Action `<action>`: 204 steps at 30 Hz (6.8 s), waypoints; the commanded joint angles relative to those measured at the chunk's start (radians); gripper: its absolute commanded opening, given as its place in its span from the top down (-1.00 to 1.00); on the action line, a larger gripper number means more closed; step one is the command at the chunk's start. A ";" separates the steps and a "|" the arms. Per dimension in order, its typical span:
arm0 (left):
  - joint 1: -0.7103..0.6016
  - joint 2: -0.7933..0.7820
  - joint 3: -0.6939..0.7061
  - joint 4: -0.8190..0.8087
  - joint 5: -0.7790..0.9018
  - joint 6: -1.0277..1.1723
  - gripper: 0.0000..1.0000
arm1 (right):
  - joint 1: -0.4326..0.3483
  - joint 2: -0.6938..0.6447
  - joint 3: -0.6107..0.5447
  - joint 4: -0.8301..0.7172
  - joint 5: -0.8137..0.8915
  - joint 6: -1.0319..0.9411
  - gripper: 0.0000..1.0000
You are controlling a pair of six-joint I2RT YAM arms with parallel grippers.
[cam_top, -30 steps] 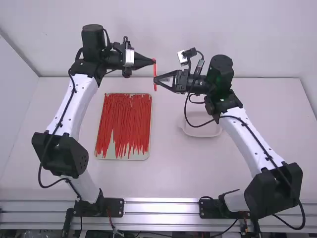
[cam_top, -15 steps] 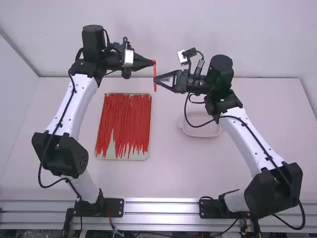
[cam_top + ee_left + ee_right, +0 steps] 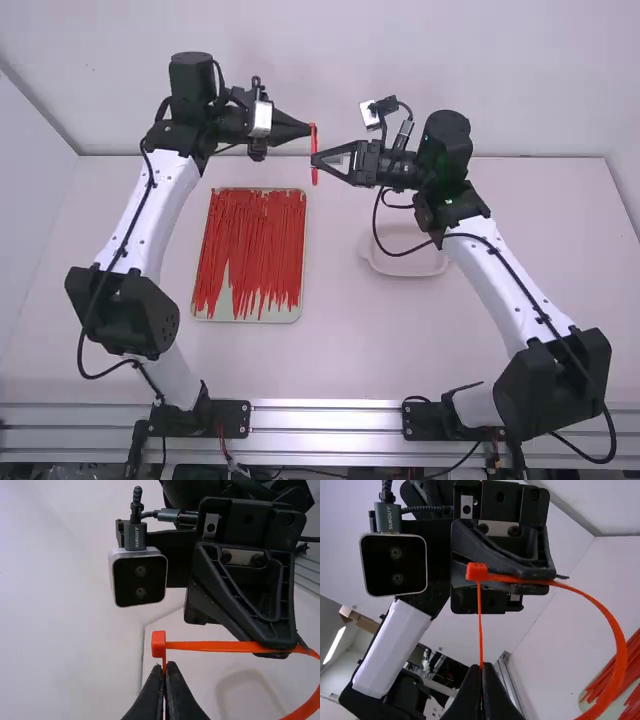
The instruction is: Fasten the cable tie
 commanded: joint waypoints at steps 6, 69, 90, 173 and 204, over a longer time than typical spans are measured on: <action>-0.010 -0.011 0.012 -0.004 0.038 0.018 0.96 | -0.005 -0.003 -0.006 0.006 0.012 -0.005 1.00; -0.048 -0.012 0.012 -0.305 0.108 0.187 0.96 | -0.076 -0.003 -0.006 0.026 0.074 0.026 0.48; -0.088 -0.012 0.012 -0.383 0.075 0.180 0.96 | -0.069 -0.005 -0.005 0.060 0.007 0.104 0.31; -0.083 -0.012 -0.720 1.609 -0.041 -1.572 0.95 | -0.134 -0.004 -0.006 -0.067 0.026 -0.201 -0.97; -0.114 -0.012 -0.627 1.613 -0.005 -1.706 0.95 | -0.089 -0.004 -0.006 -0.126 0.008 -0.246 1.00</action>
